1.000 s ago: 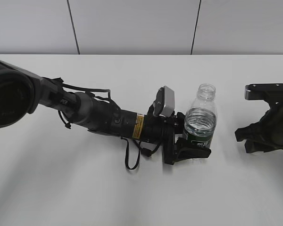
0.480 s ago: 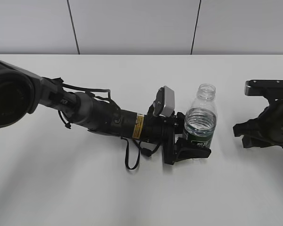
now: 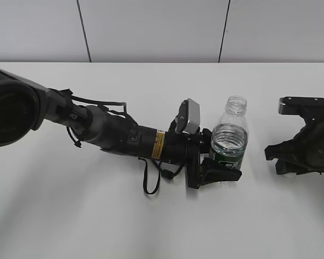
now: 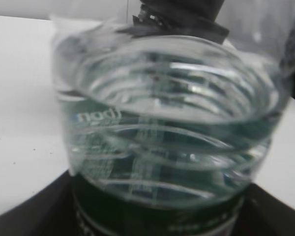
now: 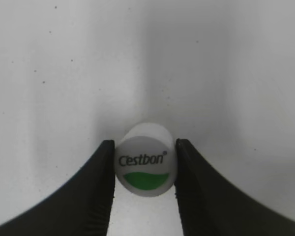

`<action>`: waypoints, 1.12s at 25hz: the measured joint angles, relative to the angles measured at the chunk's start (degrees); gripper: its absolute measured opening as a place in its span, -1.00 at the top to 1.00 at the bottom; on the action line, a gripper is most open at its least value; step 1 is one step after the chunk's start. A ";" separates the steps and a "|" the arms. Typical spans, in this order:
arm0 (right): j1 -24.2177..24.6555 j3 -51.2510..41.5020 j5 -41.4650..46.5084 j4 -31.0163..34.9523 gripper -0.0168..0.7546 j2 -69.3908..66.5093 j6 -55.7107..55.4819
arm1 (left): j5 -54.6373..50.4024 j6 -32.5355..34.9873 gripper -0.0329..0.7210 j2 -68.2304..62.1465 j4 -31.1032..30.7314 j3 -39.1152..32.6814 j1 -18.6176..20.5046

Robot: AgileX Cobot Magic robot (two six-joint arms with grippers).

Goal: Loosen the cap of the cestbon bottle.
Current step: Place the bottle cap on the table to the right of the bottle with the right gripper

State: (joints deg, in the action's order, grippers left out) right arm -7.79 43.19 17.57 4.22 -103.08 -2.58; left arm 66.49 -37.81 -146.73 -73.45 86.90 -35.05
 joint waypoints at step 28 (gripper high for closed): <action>0.00 0.00 1.88 0.19 -0.39 3.21 -0.02 | -0.94 -1.07 -0.70 0.00 -0.28 0.05 0.00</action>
State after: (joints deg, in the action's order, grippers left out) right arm -7.79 43.19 19.45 4.42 -99.86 -2.60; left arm 65.54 -38.88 -146.73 -73.72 86.95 -35.05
